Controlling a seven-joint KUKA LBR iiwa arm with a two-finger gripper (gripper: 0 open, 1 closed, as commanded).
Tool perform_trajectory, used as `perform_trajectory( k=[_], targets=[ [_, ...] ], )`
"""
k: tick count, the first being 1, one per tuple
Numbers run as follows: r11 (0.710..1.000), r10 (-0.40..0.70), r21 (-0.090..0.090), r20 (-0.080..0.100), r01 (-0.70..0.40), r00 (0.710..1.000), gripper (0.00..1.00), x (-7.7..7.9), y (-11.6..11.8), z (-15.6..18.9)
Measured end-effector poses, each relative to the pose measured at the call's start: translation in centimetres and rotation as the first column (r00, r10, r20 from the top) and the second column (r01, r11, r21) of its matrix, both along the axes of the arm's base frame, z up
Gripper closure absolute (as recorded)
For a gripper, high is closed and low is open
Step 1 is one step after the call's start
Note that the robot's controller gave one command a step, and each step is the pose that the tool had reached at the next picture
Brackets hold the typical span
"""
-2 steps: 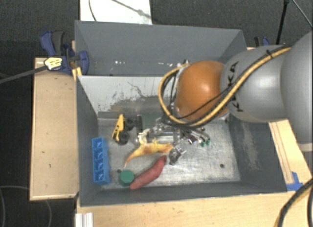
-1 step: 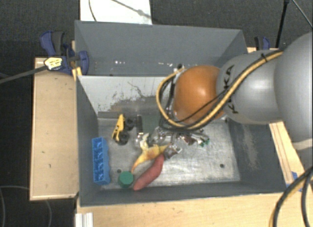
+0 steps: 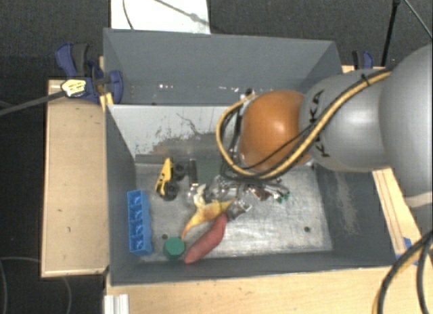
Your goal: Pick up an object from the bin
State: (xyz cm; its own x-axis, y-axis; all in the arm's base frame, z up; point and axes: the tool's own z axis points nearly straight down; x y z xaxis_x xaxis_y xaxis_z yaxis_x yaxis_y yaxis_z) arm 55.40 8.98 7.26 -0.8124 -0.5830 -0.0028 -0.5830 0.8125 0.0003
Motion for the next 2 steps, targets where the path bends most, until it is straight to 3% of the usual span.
perform_trajectory(
  k=[2],
  targets=[
    [1.0, -0.001, 0.0, 0.001, 0.001, 1.0, 1.0, 0.0, 0.0, 0.09]
  ],
)
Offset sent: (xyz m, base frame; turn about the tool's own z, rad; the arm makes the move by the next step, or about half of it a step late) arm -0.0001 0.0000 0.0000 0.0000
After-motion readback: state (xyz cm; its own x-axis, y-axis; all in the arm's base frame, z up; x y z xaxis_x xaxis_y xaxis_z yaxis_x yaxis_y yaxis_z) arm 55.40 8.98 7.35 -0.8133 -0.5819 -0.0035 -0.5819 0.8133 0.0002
